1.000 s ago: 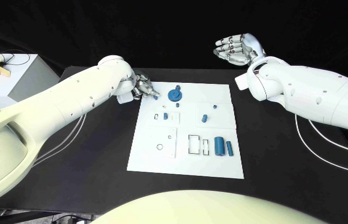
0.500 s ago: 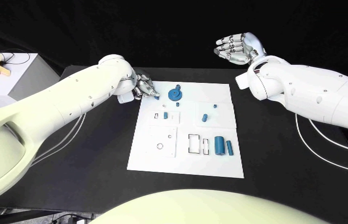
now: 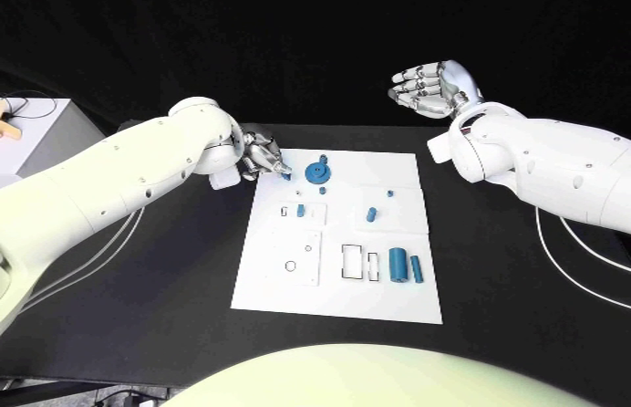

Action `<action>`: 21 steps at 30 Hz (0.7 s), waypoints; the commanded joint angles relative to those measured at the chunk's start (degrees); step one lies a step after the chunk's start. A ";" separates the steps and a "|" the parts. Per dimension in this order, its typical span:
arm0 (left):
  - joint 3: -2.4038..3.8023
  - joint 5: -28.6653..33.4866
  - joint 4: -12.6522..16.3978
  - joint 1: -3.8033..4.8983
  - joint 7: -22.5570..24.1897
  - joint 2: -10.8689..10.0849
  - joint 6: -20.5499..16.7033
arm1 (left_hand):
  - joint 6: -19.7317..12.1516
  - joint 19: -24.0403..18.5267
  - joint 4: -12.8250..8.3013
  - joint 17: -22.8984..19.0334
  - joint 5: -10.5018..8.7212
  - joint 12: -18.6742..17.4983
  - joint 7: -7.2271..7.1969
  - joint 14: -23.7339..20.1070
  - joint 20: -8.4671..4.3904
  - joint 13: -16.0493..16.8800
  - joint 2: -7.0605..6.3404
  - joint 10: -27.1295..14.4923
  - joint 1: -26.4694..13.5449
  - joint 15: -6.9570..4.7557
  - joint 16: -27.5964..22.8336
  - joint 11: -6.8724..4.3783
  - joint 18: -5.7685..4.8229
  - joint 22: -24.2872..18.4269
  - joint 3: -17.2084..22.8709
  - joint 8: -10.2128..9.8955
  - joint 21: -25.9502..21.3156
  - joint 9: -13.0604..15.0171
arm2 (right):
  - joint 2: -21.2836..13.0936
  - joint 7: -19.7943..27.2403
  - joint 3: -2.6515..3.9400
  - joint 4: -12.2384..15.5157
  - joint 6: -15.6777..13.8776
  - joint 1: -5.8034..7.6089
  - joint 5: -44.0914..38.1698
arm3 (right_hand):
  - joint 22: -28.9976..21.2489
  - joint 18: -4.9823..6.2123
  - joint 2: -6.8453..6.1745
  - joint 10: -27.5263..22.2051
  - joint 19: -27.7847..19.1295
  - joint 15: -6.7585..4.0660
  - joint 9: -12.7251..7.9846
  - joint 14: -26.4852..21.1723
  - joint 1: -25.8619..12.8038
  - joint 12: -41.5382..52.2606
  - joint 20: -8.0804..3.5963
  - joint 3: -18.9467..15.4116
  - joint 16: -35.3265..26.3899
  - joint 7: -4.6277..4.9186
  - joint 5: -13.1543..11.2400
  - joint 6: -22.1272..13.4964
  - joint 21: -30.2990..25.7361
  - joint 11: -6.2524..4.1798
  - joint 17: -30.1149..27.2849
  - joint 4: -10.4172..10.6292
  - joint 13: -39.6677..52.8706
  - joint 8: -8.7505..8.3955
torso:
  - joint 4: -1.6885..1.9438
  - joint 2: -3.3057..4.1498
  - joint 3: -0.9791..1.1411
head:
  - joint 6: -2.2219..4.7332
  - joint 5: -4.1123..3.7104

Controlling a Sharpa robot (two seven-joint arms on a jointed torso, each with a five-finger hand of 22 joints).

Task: Assemble the parts on the task board

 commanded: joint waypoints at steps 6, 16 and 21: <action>0.01 1.39 8.66 -0.08 -1.41 -4.40 -5.92 | 1.63 1.37 -10.28 9.84 2.38 0.69 -0.88 4.33 -0.20 0.88 -0.35 1.50 -1.67 -0.78 0.55 -0.39 -0.28 1.63 10.51 0.61 1.12 2.31 | -0.44 0.90 0.00 -0.03 0.75 -0.14 0.25 | -0.07 0.30 0.52 -0.15 -0.24 -0.03 -0.09 -0.33 0.11 -0.29 -0.01 -0.23 -0.10 2.22 0.47 0.39 -0.08 0.36 -0.10 -0.01 -0.06 -0.28 | 0.39 -0.38 0.03 | 0.00 -0.02; -1.22 -3.10 15.53 -1.25 -1.59 -8.43 -12.45 | 2.11 1.80 -10.72 10.36 2.87 1.00 -1.09 4.54 -0.36 1.51 -0.59 2.22 -2.04 -0.97 0.76 -0.60 -0.38 2.16 10.90 0.72 1.44 2.23 | -0.82 0.90 -0.01 -0.02 0.55 -0.18 0.31 | -0.07 0.30 0.52 -0.15 -0.24 -0.03 -0.09 -0.33 0.11 -0.29 -0.01 -0.23 -0.10 2.22 0.47 0.39 -0.08 0.36 -0.10 -0.01 -0.06 -0.28 | 0.57 -0.36 0.04 | 0.00 0.31; -1.98 -5.81 18.67 -2.62 -1.55 -9.94 -15.19 | 2.25 1.92 -10.81 10.35 2.90 1.10 -1.14 4.54 -0.41 1.71 -0.66 2.43 -2.13 -1.02 0.76 -0.65 -0.41 2.30 11.01 0.73 1.52 2.20 | -0.96 0.87 -0.01 0.09 0.44 -0.18 0.31 | -0.07 0.30 0.52 -0.15 -0.24 -0.03 -0.09 -0.33 0.11 -0.29 -0.01 -0.23 -0.10 2.22 0.47 0.39 -0.08 0.36 -0.10 -0.01 -0.06 -0.28 | 0.54 -0.32 -0.01 | 0.00 0.22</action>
